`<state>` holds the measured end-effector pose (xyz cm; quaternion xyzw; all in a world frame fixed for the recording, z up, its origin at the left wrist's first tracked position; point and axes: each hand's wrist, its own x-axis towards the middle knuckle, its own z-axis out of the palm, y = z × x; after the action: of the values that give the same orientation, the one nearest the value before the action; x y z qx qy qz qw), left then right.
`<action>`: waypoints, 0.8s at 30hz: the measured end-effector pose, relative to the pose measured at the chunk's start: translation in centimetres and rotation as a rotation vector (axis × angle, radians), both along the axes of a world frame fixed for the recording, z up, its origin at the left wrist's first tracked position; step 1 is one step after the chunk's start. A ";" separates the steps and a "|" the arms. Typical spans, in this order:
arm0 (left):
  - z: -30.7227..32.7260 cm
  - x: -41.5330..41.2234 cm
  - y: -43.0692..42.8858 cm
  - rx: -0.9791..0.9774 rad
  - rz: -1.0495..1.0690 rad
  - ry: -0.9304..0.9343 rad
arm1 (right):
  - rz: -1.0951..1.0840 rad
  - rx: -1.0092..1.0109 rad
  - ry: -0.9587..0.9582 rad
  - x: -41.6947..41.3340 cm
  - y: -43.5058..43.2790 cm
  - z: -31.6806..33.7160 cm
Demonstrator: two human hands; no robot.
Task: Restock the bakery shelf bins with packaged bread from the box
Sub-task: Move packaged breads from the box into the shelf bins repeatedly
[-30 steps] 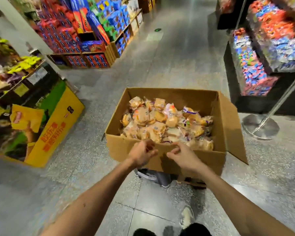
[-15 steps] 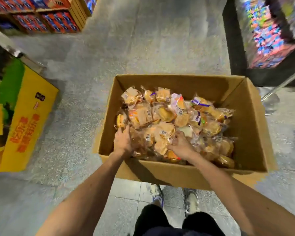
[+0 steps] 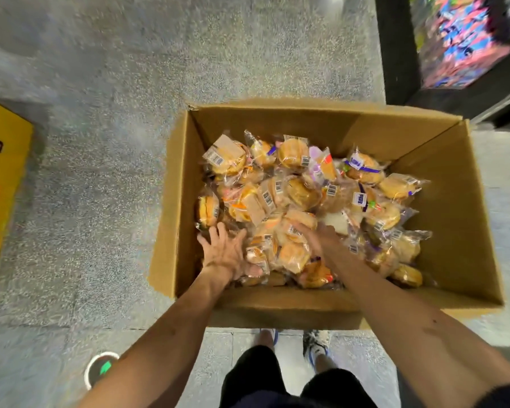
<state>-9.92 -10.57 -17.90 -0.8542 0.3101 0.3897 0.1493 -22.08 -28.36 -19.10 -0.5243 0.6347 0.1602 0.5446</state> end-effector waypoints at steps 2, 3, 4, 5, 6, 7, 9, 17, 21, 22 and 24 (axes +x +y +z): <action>-0.6 -0.1 0.0 -0.044 0.013 0.056 | -0.044 -0.029 -0.002 0.3 0.2 -0.2; -0.9 0.0 0.1 -0.060 0.024 0.084 | -0.064 -0.032 -0.015 0.3 0.3 -0.5; -1.0 0.1 0.2 -0.069 0.031 0.104 | -0.074 -0.015 -0.021 0.1 0.4 -0.6; -1.0 0.4 0.2 -0.076 0.041 0.120 | -0.074 -0.001 -0.030 -0.3 0.4 -1.0; -0.9 0.7 0.2 -0.087 0.059 0.139 | -0.069 0.012 -0.039 -0.5 0.6 -0.6; -0.8 1.1 0.2 -0.101 0.081 0.159 | -0.063 0.012 -0.058 -0.8 0.7 -0.6; -0.6 1.9 0.1 -0.129 0.106 0.187 | -0.048 0.004 -0.066 -1.3 0.9 -0.5; 0.5 1.0 1.0 -0.285 0.149 0.246 | 0.110 -0.046 -0.082 -2.6 2.3 2.7; 2.1 1.1 1.3 -0.289 0.165 0.256 | 0.128 -0.086 -0.176 -3.9 3.1 4.3; 2.9 1.2 1.3 -0.299 0.200 0.275 | 0.110 -0.091 -0.200 -4.2 3.1 4.9; 3.1 1.6 1.4 -0.320 0.291 0.308 | 0.067 -0.113 -0.238 -5.0 3.0 5.6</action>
<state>-8.30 -9.18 -14.78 -0.8331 0.2606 0.4787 -0.0943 -27.07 -25.38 -13.53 -0.5904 0.5555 0.0792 0.5801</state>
